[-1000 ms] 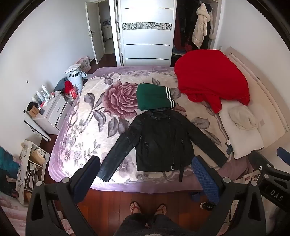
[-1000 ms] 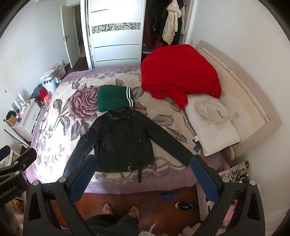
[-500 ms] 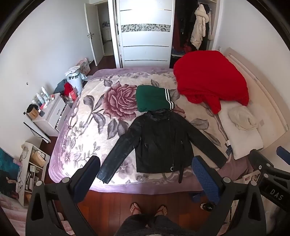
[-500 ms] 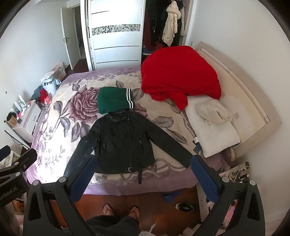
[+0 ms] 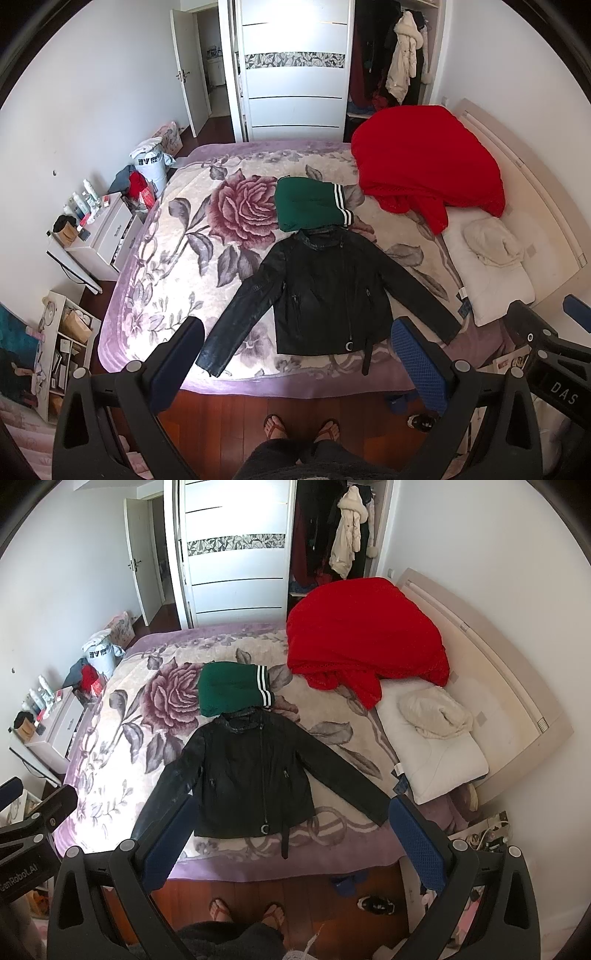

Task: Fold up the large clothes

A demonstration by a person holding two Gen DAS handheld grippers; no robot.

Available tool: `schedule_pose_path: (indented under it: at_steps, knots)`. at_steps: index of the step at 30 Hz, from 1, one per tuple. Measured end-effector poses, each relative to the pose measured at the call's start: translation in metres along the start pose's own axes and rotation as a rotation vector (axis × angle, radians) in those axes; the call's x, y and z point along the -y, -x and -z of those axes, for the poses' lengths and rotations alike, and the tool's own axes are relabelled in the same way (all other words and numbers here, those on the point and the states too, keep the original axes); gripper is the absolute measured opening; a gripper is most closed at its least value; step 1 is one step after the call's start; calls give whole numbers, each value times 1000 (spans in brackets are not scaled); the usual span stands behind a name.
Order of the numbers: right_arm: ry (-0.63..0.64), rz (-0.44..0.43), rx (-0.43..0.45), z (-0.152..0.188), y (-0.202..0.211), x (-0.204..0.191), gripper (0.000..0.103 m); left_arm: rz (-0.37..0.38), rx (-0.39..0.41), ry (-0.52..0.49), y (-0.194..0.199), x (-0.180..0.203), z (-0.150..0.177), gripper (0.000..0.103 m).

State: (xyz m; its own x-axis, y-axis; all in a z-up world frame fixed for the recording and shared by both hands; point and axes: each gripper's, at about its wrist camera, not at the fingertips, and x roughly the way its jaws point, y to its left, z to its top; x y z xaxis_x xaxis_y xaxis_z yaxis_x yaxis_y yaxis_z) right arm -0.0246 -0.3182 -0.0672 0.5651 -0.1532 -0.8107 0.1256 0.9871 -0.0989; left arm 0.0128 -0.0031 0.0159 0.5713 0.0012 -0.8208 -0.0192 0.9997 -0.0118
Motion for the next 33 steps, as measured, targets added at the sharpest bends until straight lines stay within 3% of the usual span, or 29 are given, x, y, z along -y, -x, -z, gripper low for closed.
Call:
schedule_pose_path:
  at_steps: [33]
  knots:
    - [-2,2,14,-5,-1,0,103,5,8,-6,6,18,-12,103]
